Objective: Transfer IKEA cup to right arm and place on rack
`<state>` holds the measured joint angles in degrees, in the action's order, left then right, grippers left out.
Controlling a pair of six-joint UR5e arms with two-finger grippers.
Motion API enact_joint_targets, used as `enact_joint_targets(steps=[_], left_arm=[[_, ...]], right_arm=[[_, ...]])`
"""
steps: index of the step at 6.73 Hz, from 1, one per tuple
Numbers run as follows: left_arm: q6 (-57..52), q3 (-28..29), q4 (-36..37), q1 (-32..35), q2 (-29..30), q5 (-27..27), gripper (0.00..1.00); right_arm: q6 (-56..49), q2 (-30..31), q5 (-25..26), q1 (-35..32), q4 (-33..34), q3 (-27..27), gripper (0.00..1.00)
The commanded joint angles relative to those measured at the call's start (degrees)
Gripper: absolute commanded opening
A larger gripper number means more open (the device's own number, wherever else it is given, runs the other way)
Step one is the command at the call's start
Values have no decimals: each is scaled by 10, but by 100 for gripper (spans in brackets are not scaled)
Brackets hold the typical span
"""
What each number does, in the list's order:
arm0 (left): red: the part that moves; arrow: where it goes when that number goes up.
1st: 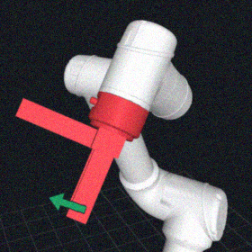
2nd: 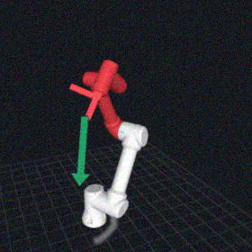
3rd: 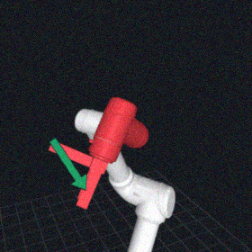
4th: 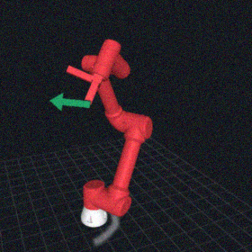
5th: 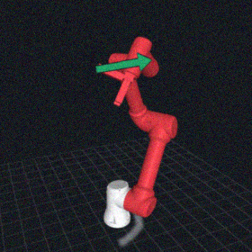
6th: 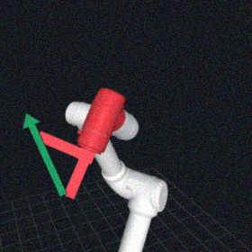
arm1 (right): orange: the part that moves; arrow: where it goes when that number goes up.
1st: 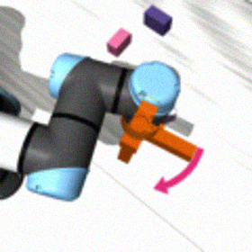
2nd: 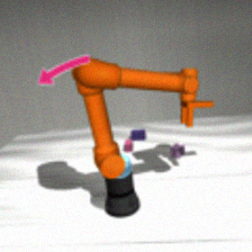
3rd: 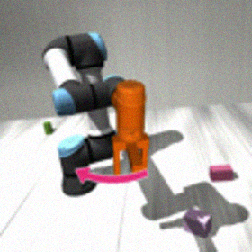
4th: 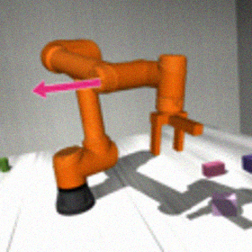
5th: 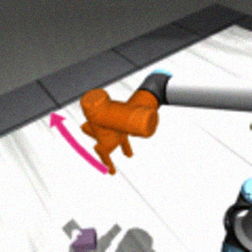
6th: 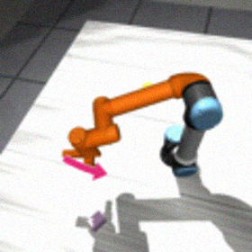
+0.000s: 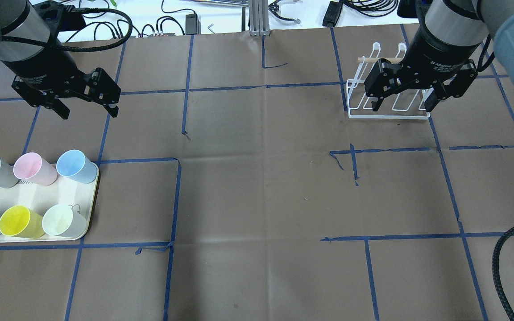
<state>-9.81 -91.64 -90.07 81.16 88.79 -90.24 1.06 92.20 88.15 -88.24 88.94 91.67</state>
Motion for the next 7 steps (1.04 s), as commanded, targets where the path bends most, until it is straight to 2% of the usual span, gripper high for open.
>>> enact_joint_targets(steps=[1,3,7], left_arm=[[-72,-9,33,-52,17,0,99],[-156,-39,87,-95,35,1,96],[-177,-100,186,-113,53,0,97]], right_arm=[[0,0,0,0,0,0,100],[0,0,0,-1,0,0,100],[1,1,0,-1,0,0,100]])
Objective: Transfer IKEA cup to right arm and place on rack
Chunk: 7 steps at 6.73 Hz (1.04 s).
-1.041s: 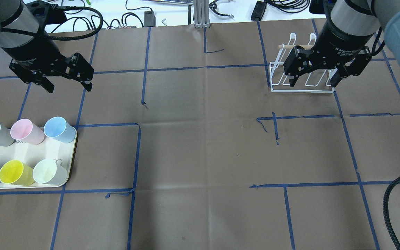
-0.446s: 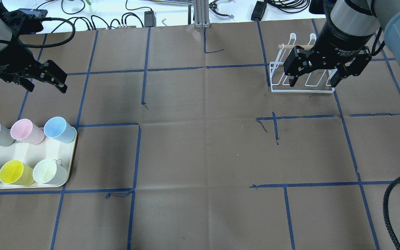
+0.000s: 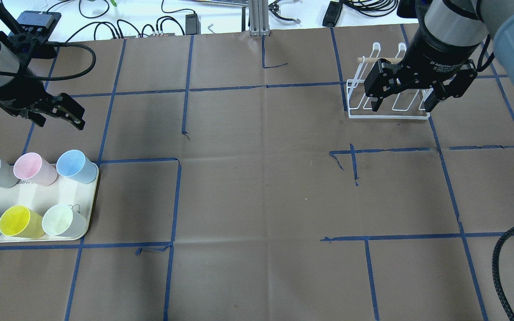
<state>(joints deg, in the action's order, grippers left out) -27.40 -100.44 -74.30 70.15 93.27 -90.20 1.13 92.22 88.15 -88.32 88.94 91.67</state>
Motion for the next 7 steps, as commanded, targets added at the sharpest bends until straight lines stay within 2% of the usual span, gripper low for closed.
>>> enact_joint_targets(steps=[1,2,5,7], left_arm=[[0,-11,36,-7,29,0,97],[1,-11,48,-30,49,4,97],[5,-40,64,-34,68,1,97],[21,-65,121,-34,95,1,97]], right_arm=[[0,0,0,0,0,0,100],[0,1,0,0,0,0,100],[1,1,-1,0,0,0,100],[3,1,-10,0,3,-1,100]])
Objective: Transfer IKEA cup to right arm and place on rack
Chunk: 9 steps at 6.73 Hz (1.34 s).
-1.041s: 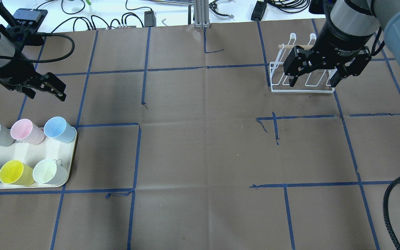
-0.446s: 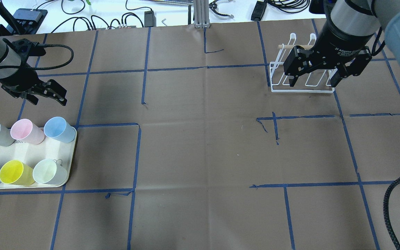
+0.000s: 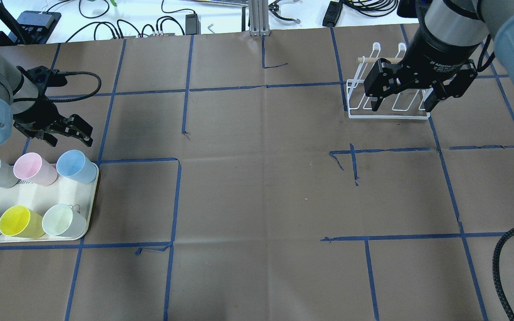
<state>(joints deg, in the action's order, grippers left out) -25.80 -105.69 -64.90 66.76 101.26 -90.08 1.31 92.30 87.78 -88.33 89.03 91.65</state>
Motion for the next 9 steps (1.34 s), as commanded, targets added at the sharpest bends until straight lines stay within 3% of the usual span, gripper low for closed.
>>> enact_joint_targets(steps=[1,3,5,6,7,9], left_arm=[[7,-18,29,-1,31,-1,97],[22,-50,30,-1,25,-3,97],[21,-49,30,-4,32,-16,97],[22,-48,33,-10,33,-41,97],[22,-48,38,-12,35,-41,97],[24,-49,52,-12,39,-41,95]], right_arm=[[-2,4,-29,-1,17,-1,100],[-2,5,-61,-4,126,34,100],[0,10,-64,-4,317,91,100],[3,9,-119,-4,367,104,100],[38,0,-158,-1,398,110,100],[190,-6,-181,0,562,161,100]])
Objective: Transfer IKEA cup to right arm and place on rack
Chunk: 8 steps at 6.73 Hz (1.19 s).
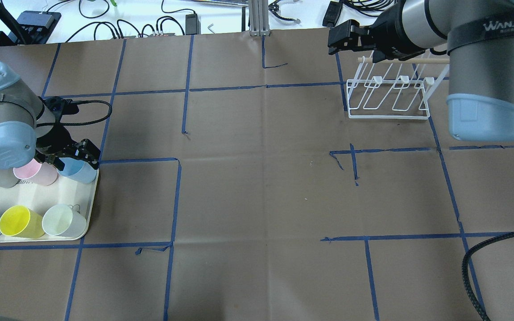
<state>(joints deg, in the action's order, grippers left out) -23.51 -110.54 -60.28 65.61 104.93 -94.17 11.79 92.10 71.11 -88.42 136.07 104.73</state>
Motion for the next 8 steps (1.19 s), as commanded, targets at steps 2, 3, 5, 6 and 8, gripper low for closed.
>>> enact_joint_targets(steps=[2,3,5,6,8], left_arm=[[1,1,12,0,6,4,54],[3,1,11,0,6,5,16],[7,6,10,0,4,5,0],[7,10,7,0,-7,0,0],[14,13,-16,4,-46,-2,0]], right_arm=[[316,3,-44,5,249,69,100],[335,3,-80,7,254,72,100],[475,2,-115,5,270,92,100],[528,-2,-114,1,312,96,100],[588,-11,-137,-3,378,112,100]])
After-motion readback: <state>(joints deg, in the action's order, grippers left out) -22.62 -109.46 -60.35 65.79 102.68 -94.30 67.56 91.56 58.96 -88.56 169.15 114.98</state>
